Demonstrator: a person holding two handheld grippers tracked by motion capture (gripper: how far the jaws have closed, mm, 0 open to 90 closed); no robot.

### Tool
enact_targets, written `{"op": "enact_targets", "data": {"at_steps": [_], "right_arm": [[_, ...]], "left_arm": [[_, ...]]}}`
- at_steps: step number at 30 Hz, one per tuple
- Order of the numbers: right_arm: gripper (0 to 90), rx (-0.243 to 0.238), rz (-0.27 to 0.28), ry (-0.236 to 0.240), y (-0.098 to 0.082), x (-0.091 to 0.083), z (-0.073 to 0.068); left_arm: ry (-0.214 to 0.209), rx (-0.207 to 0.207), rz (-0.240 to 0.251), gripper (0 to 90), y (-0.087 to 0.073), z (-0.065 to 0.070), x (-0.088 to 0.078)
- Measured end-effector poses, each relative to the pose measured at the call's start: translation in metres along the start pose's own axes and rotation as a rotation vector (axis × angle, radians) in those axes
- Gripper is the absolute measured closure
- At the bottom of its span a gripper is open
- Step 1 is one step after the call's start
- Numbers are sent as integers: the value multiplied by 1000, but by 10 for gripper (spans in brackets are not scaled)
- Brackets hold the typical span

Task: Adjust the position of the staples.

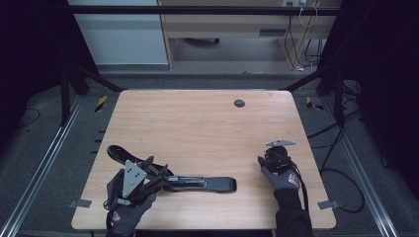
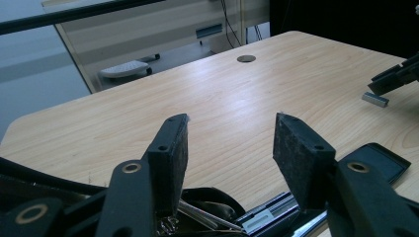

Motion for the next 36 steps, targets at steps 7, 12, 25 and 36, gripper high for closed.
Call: {"op": "enact_targets", "data": {"at_steps": [7,12,25,36], "right_arm": [[709,6,-26,-9,-2,9,1],[744,-1,-40,-18,-4,12,1],[782,-2,-54,-31,-5,13,4],[784,-113,-38,55,-10,-7,-7]], "left_arm": [[-1,-1,2,474,0,0,0],[-1,2,4,473,1,-1,-1],[2,2,7,473,2,-2,-2],[4,5,11,473,3,-1,-3]]}}
Point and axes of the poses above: each handheld gripper's, and its own axes: x roughly forward along the jaws, y roughly out of its top, z roughly to its right, the point moved 10 cm from there along x, roughly forward along the jaws
